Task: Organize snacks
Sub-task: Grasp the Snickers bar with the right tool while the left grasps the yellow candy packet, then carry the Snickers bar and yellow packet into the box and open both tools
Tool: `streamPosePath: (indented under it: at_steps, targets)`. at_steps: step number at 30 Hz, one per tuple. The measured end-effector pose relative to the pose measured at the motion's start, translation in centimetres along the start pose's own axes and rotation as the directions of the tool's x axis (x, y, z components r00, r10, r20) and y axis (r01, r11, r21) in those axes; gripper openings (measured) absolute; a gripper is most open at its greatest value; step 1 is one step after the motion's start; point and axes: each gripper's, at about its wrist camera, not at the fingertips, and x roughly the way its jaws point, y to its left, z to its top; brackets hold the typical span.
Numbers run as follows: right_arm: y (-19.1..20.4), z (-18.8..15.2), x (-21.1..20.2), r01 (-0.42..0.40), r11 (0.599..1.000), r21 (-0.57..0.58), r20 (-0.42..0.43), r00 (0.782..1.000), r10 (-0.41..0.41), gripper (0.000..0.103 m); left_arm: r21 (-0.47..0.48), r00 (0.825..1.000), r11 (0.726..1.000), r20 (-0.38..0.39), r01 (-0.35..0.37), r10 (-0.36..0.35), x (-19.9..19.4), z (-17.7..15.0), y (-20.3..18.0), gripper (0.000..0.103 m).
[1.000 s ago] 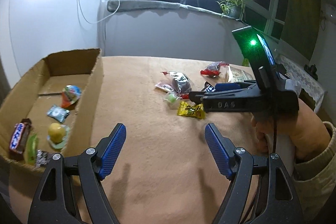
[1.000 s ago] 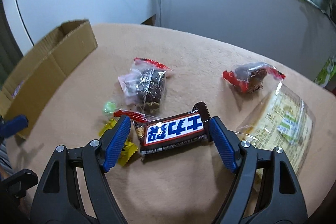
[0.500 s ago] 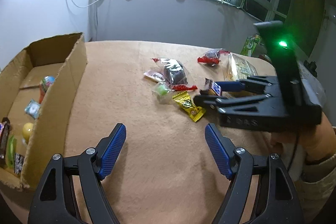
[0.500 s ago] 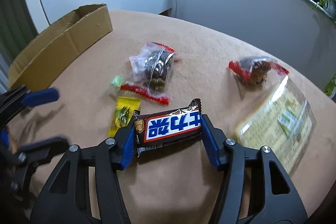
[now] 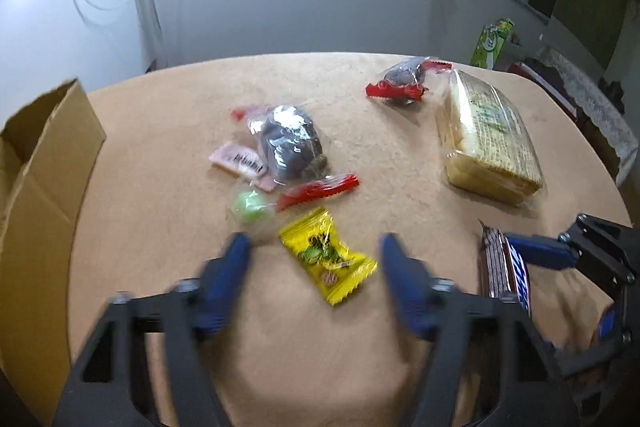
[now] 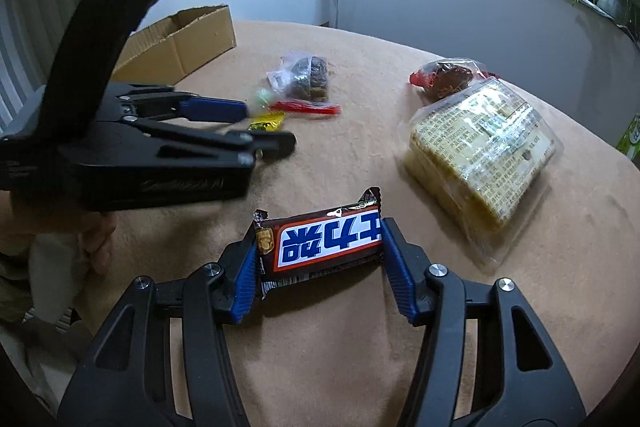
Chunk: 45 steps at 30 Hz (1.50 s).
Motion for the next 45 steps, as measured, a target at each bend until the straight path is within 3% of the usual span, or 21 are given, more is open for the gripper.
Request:
streamPosePath:
  at_steps: [1,2,3,12,20,34,45]
  targets:
    - [-0.1,0.0,0.0,-0.005,1.0,0.003,0.003,1.0,0.005,0.058,-0.002,1.0,1.0,0.001,-0.006,0.006,0.0,0.0,0.1,0.042]
    - [-0.3,-0.1,-0.1,-0.013,1.0,0.008,0.007,1.0,0.013,0.058,-0.006,1.0,1.0,0.005,-0.003,0.003,-0.1,0.0,0.3,0.026]
    - [-0.4,-0.1,-0.1,-0.019,1.0,0.012,0.01,1.0,0.019,0.058,-0.014,1.0,1.0,0.01,0.003,-0.002,-0.2,-0.1,0.7,0.024]
    - [-1.0,-0.3,-0.8,-0.038,0.998,0.043,0.047,0.998,0.036,0.058,-0.077,0.993,0.992,0.063,0.102,-0.097,-2.1,-1.8,2.5,0.024]
    - [-0.5,-0.7,-2.2,-0.016,0.998,0.062,0.096,0.995,0.01,0.058,-0.072,0.974,0.985,0.178,0.154,-0.14,-6.5,-3.8,2.9,0.024]
    - [4.3,3.1,-4.0,0.008,1.0,-0.01,0.174,0.985,-0.007,0.058,-0.104,0.93,0.982,0.352,0.155,-0.11,-14.0,-4.2,7.0,0.024]
    - [11.5,8.2,-2.2,-0.048,0.99,-0.13,0.203,0.976,0.074,0.058,-0.239,0.909,0.967,0.416,0.089,0.019,-17.1,-6.6,15.1,0.024]
